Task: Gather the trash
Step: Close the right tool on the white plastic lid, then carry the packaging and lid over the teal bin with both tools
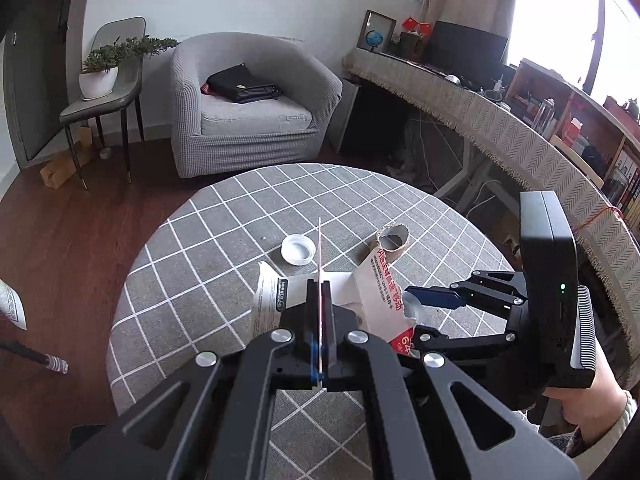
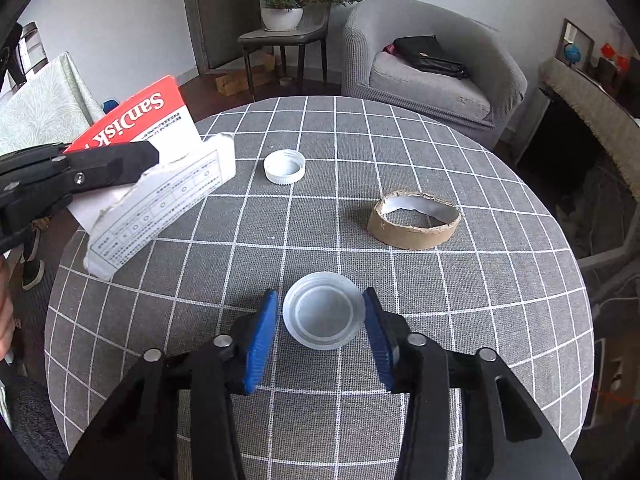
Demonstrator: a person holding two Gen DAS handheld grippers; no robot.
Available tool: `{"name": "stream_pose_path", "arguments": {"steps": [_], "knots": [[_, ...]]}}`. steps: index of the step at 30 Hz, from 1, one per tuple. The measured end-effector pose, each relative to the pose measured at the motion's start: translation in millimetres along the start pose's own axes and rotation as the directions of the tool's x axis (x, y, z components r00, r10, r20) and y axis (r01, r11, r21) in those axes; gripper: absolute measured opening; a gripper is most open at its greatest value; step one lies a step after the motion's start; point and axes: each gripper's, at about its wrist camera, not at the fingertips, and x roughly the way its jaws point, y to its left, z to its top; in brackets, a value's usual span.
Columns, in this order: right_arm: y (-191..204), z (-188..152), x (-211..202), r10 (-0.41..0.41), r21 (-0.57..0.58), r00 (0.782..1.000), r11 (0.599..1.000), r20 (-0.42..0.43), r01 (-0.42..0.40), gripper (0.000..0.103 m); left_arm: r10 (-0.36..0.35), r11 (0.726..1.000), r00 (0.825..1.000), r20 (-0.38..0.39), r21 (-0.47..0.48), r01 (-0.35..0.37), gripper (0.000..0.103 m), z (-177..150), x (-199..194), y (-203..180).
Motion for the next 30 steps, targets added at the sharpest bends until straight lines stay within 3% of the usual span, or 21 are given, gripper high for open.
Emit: {"name": "stream_pose_path", "arguments": {"steps": [15, 30], "knots": [[59.0, -19.2, -18.1, 0.059, -0.009, 0.997, 0.998, 0.059, -0.058, 0.04, 0.091, 0.994, 0.996, 0.025, -0.061, -0.089, 0.002, -46.9, -63.3, 26.9], [140.4, -30.4, -50.0, 0.154, -0.045, 0.976, 0.988, 0.155, -0.149, 0.04, 0.203, 0.977, 0.979, 0.012, -0.077, -0.201, 0.002, -107.3, -116.5, 58.4]]}}
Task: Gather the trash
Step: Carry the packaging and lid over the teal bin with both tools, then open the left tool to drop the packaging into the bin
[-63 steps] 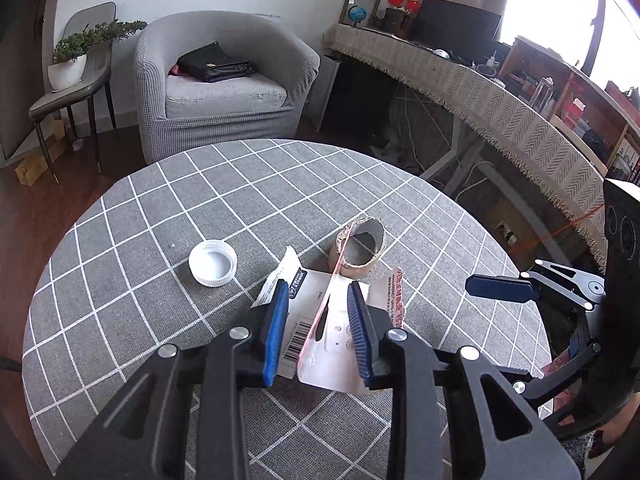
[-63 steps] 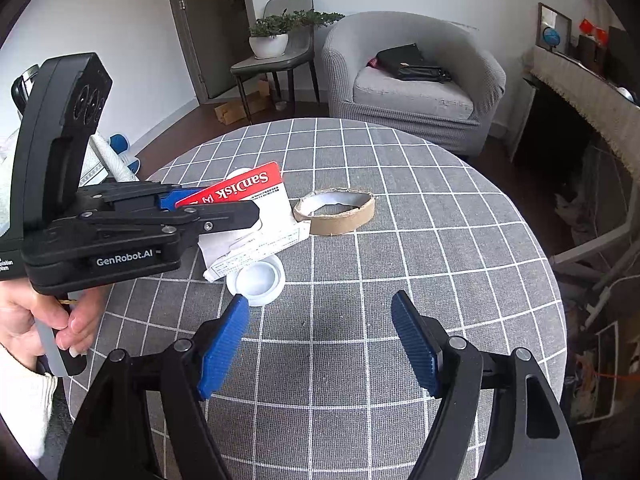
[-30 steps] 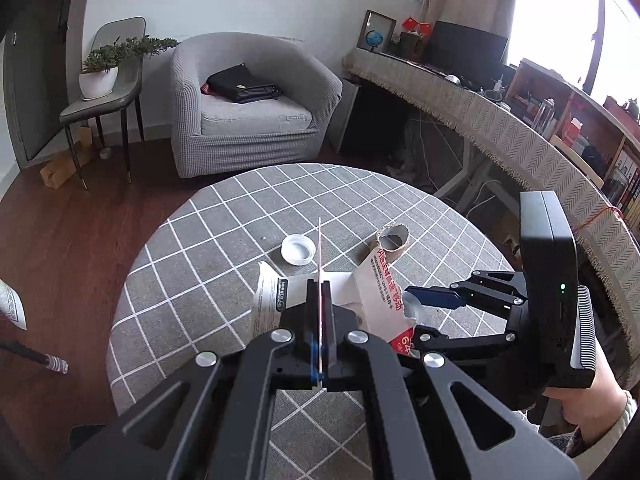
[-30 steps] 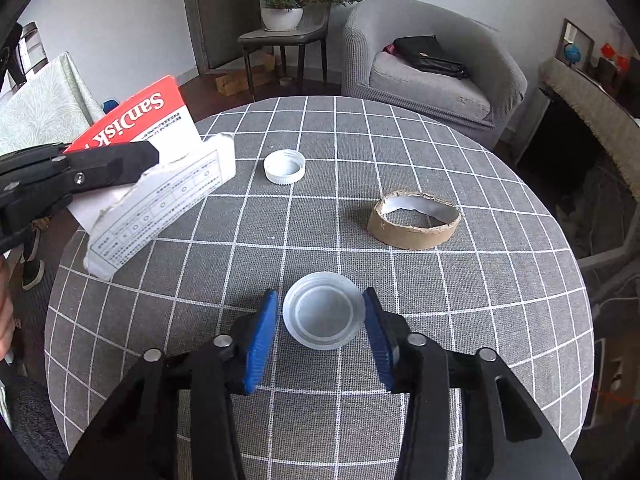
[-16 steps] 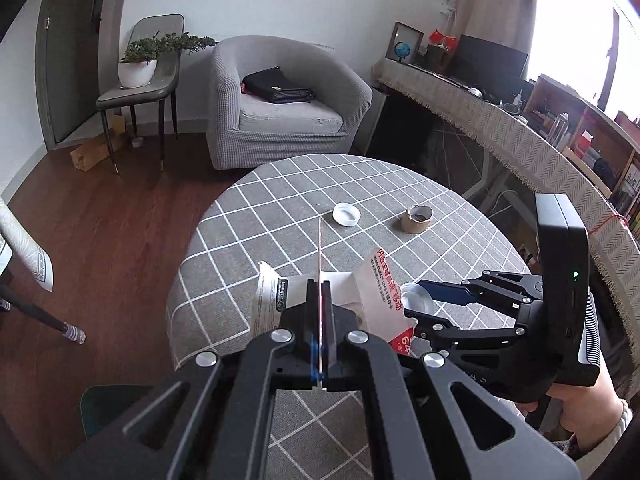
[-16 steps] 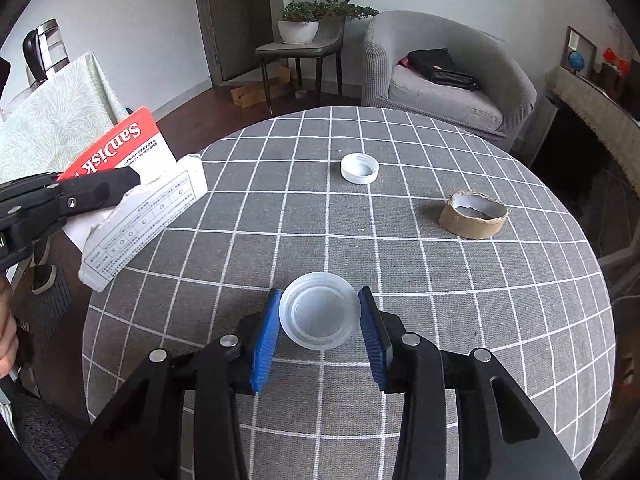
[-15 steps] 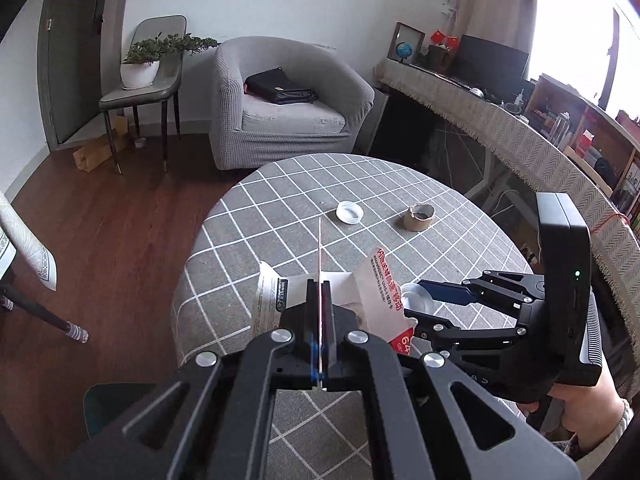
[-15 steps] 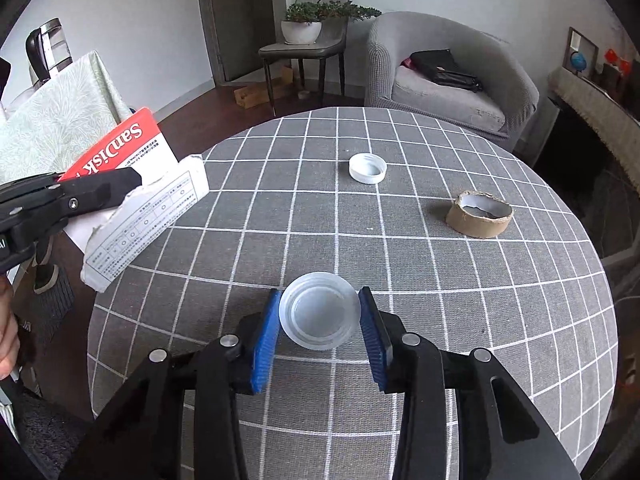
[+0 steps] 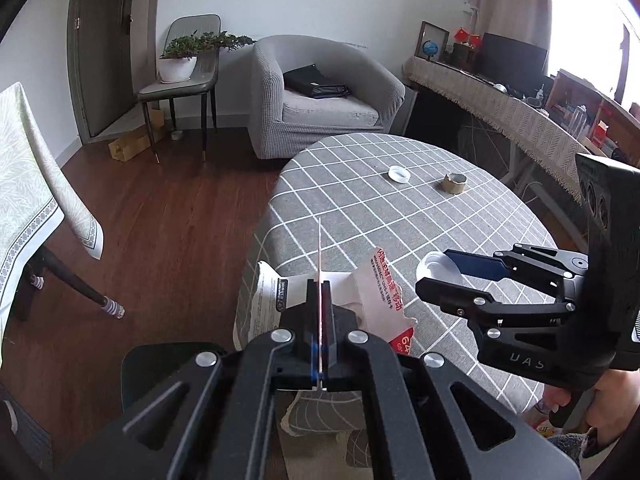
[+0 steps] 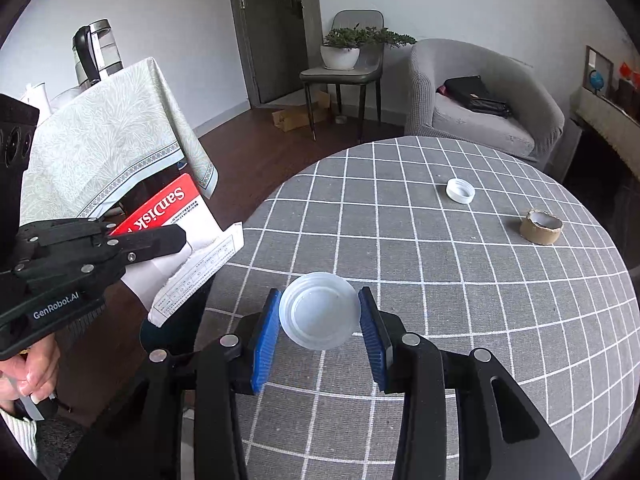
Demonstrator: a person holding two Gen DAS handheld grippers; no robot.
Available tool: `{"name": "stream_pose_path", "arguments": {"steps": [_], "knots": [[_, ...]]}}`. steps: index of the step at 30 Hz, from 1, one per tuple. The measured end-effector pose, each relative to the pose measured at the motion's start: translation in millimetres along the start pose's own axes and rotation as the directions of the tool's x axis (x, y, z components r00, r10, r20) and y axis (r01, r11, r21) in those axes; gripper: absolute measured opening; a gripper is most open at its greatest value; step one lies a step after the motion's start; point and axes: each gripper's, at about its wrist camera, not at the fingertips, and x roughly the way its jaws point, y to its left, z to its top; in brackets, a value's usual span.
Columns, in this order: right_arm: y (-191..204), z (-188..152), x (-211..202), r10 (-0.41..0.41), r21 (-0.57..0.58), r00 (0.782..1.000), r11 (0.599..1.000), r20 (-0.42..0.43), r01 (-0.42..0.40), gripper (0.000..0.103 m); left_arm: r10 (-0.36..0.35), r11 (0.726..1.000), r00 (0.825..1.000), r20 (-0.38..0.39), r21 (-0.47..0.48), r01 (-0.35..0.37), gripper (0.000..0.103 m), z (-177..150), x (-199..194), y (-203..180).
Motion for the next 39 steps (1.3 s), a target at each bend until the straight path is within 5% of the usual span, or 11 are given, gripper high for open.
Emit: {"name": "stream_pose_path", "arguments": {"steps": [11, 23, 39], "knots": [[55.4, 17.5, 20.5, 0.064, -0.044, 0.998, 0.997, 0.008, -0.064, 0.04, 0.078, 0.995, 0.993, -0.083, -0.054, -0.083, 0.002, -35.6, 8.5, 76.4], [113.1, 37.9, 59.7, 0.137, -0.075, 0.99, 0.988, -0.016, -0.138, 0.04, 0.183, 0.979, 0.968, -0.172, -0.062, -0.196, 0.002, -74.7, 13.9, 142.0], [163.4, 41.4, 107.0, 0.167, -0.097, 0.982, 0.98, -0.088, -0.176, 0.04, 0.174, 0.971, 0.925, -0.339, -0.1, -0.219, 0.002, -123.1, 48.7, 193.1]]}}
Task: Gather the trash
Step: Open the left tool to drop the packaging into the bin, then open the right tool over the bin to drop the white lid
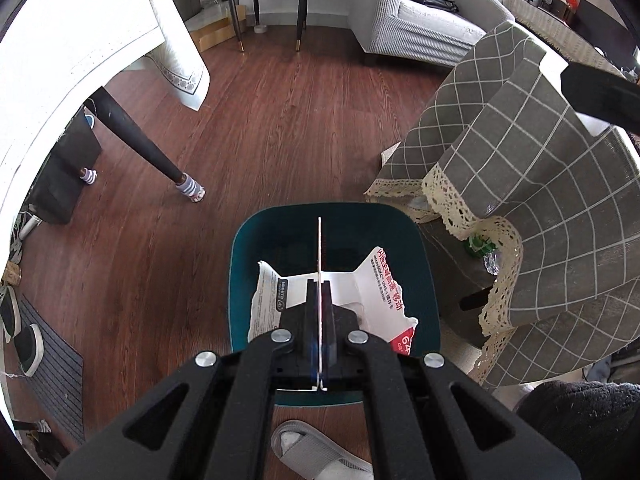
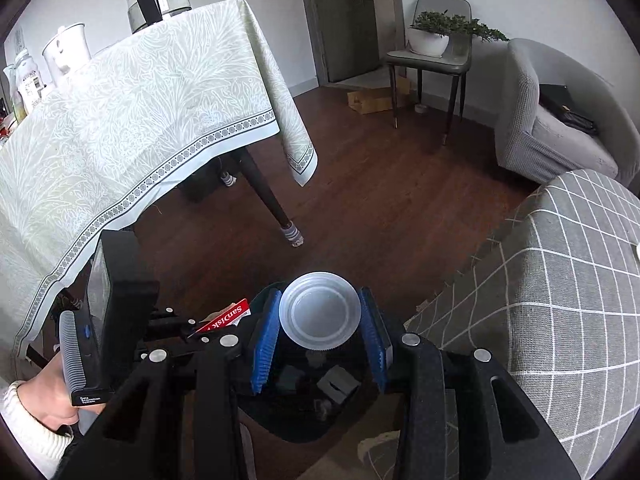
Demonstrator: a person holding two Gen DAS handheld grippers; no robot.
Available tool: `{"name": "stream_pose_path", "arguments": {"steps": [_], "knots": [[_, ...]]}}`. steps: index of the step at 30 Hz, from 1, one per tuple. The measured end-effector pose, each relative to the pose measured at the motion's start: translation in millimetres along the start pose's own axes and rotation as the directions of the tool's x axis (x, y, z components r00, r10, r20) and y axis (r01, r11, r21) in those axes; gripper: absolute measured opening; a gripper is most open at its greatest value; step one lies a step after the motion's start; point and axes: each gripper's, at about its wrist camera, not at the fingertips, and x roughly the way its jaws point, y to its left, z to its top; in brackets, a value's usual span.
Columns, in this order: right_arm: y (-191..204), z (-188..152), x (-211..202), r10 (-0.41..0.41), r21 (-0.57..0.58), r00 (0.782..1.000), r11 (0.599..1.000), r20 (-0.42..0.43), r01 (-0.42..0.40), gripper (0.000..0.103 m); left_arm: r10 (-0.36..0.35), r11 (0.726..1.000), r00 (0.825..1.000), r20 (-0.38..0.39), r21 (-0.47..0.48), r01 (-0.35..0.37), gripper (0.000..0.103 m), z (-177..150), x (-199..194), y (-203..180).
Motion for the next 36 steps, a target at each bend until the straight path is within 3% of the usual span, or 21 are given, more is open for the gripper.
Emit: {"name": "stream_pose_path", "arguments": {"steps": [10, 14, 16, 18, 21, 28, 36], "knots": [[10.1, 0.9, 23.4, 0.003, -0.001, 0.999, 1.0, -0.041, -0.003, 0.04, -0.003, 1.0, 0.994, -0.106, -0.001, 0.003, 0.002, -17.3, 40.2, 14.4], [10.8, 0.9, 32.1, -0.003, -0.002, 0.998, 1.0, -0.058, 0.003, 0.04, -0.004, 1.0, 0.993, -0.119, -0.011, 0.003, 0.015, -20.5, 44.3, 18.6], [11.2, 1.1, 36.4, -0.006, 0.001, 0.998, 1.0, -0.067, 0.006, 0.04, 0.004, 1.0, 0.995, -0.104, -0.016, -0.006, 0.036, -21.4, 41.0, 20.7], [11.2, -0.2, 38.9, -0.007, 0.003, 0.997, 1.0, -0.074, 0.008, 0.04, 0.001, 1.0, 0.996, -0.087, -0.027, -0.003, 0.04, -21.2, 36.7, 23.5], [11.5, -1.5, 42.2, -0.009, 0.005, 0.997, 1.0, -0.083, 0.009, 0.04, 0.002, 0.999, 0.999, -0.045, -0.033, -0.004, 0.055, -19.3, 26.3, 27.2], [13.2, -4.0, 53.6, -0.015, 0.003, 0.994, 1.0, -0.107, 0.015, 0.04, 0.016, 1.0, 0.998, 0.054, -0.02, -0.015, 0.061, -10.3, -7.6, 26.0], [11.9, -12.3, 70.0, -0.031, 0.012, 0.989, 0.999, -0.147, 0.033, 0.04, 0.043, 0.999, 0.986, 0.163, -0.028, -0.039, 0.064, -0.4, -46.6, 26.6]]}}
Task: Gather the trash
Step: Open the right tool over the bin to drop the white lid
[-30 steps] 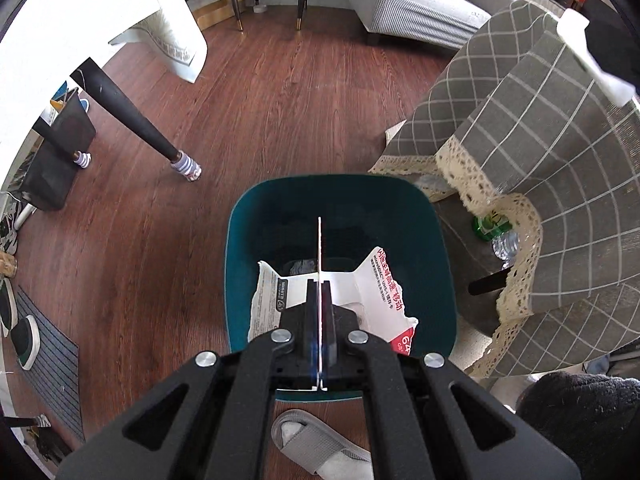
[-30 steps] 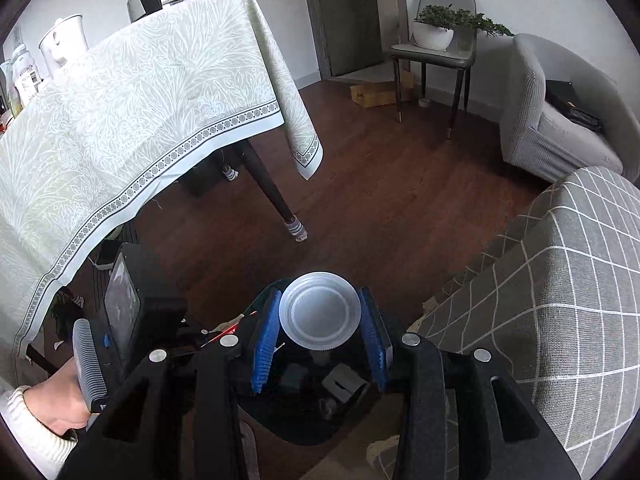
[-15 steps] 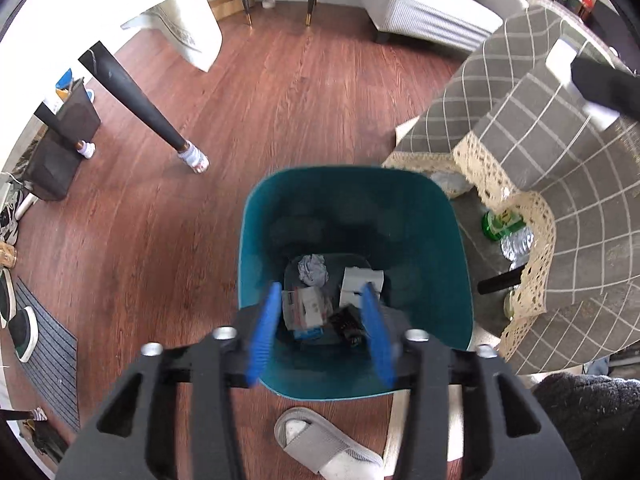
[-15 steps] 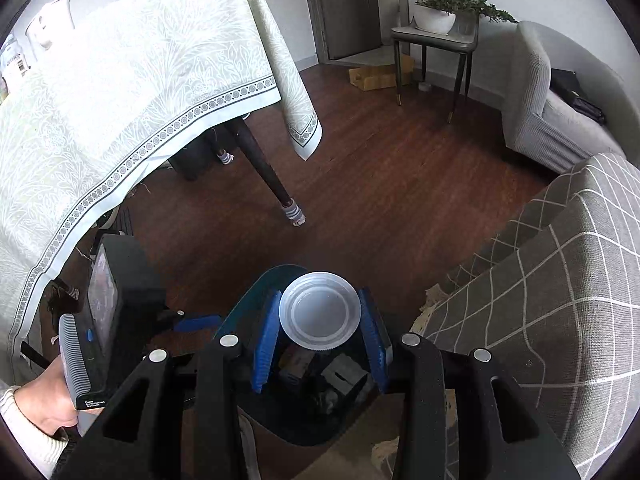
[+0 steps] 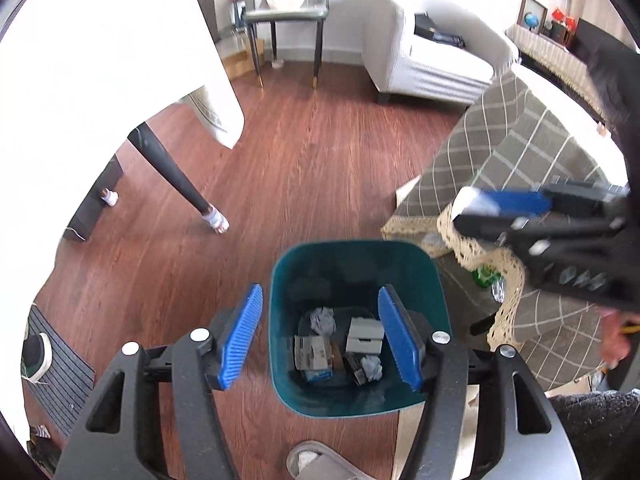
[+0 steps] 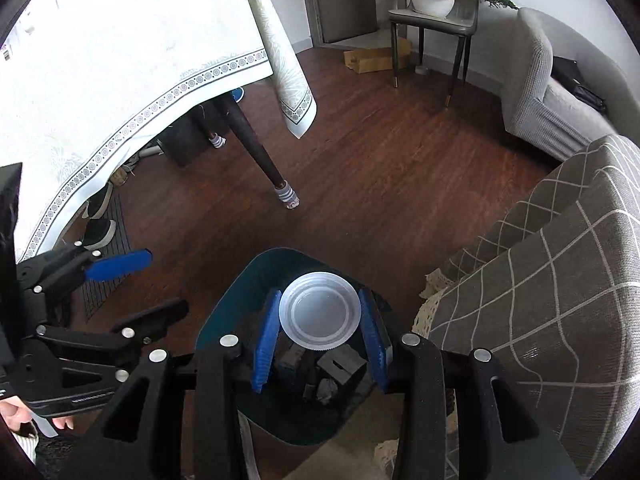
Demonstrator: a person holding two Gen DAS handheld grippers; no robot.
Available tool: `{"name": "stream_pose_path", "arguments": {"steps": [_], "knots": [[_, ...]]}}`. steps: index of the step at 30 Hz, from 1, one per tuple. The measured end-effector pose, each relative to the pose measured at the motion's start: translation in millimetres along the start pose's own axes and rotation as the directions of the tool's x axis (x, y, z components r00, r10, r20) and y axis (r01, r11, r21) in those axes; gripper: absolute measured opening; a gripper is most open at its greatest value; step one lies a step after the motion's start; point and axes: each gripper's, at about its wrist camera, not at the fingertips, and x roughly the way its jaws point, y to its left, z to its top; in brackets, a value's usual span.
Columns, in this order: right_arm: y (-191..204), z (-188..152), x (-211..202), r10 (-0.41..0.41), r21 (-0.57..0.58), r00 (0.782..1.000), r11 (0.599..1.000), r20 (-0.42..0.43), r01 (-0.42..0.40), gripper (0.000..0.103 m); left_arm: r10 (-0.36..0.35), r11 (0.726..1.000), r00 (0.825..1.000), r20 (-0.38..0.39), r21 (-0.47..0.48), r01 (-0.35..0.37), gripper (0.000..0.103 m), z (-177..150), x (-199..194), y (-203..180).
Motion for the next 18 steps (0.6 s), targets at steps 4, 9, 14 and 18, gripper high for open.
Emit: {"name": "stream_pose_path", "arguments": {"steps": [4, 9, 14, 18], "knots": [[-0.3, -4.6, 11.9, -0.005, 0.005, 1.0, 1.0, -0.031, 0.005, 0.04, -0.006, 0.999, 0.999, 0.047, -0.034, 0.008, 0.064, 8.6, -17.0, 5.5], [-2.0, -9.4, 22.0, -0.01, 0.006, 0.998, 1.0, -0.058, 0.01, 0.04, -0.002, 0.999, 0.994, 0.105, -0.037, 0.006, 0.064, 17.4, -37.0, 5.4], [-2.2, -12.1, 30.5, -0.01, -0.004, 0.997, 1.0, -0.08, 0.01, 0.04, -0.007, 0.999, 0.988, 0.154, -0.034, 0.012, 0.064, 25.7, -57.2, 0.6], [2.5, -14.0, 42.4, -0.012, -0.021, 0.994, 1.0, -0.107, 0.01, 0.04, -0.017, 0.999, 0.982, 0.187, -0.034, 0.024, 0.062, 33.5, -69.7, -4.6]]}}
